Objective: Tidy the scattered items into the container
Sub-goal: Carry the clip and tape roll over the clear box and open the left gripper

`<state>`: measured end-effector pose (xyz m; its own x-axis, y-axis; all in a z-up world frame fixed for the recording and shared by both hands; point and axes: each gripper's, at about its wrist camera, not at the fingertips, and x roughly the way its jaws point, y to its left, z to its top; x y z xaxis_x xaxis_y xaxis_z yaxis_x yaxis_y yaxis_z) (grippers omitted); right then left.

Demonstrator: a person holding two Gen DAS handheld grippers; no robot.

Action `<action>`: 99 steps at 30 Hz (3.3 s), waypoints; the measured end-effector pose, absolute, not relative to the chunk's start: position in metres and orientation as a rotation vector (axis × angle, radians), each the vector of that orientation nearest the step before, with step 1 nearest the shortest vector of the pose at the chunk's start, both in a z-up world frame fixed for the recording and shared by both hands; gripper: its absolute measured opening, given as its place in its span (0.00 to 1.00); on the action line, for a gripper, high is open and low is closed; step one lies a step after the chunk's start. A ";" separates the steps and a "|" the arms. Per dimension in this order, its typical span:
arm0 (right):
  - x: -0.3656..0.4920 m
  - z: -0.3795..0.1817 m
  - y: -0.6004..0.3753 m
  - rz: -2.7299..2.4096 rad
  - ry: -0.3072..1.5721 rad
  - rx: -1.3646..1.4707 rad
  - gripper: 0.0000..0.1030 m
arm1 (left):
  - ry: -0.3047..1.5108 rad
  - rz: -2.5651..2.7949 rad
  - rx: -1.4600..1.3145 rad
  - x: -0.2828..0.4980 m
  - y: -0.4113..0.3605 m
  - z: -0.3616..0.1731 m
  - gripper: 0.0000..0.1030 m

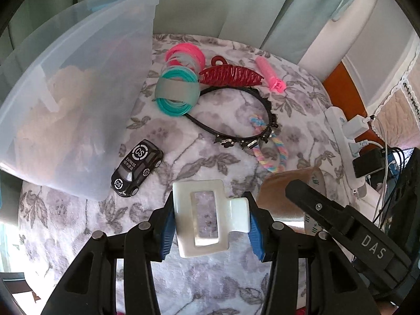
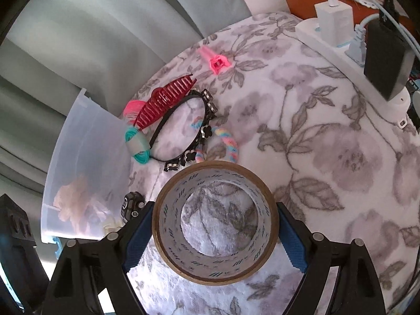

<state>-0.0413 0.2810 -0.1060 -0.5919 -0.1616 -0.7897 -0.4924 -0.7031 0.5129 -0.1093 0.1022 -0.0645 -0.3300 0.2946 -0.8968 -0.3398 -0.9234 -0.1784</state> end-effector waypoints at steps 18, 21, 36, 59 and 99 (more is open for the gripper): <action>-0.026 -0.090 0.278 2.336 1.206 -1.226 0.85 | 0.032 2.265 -1.482 -0.100 0.093 -0.046 0.48; -0.024 -0.074 0.280 2.357 1.206 -1.180 0.85 | 0.003 2.262 -1.454 -0.100 0.091 -0.033 0.48; -0.031 0.095 0.278 2.609 1.260 -0.621 0.85 | -0.228 2.399 -1.070 -0.115 0.070 0.123 0.48; -0.079 0.125 0.140 2.939 1.043 -0.752 0.85 | -0.658 2.559 -0.958 -0.113 -0.082 0.122 0.48; -0.178 0.041 0.092 2.944 0.936 -1.111 0.85 | -0.800 2.499 -1.172 -0.181 -0.114 0.021 0.48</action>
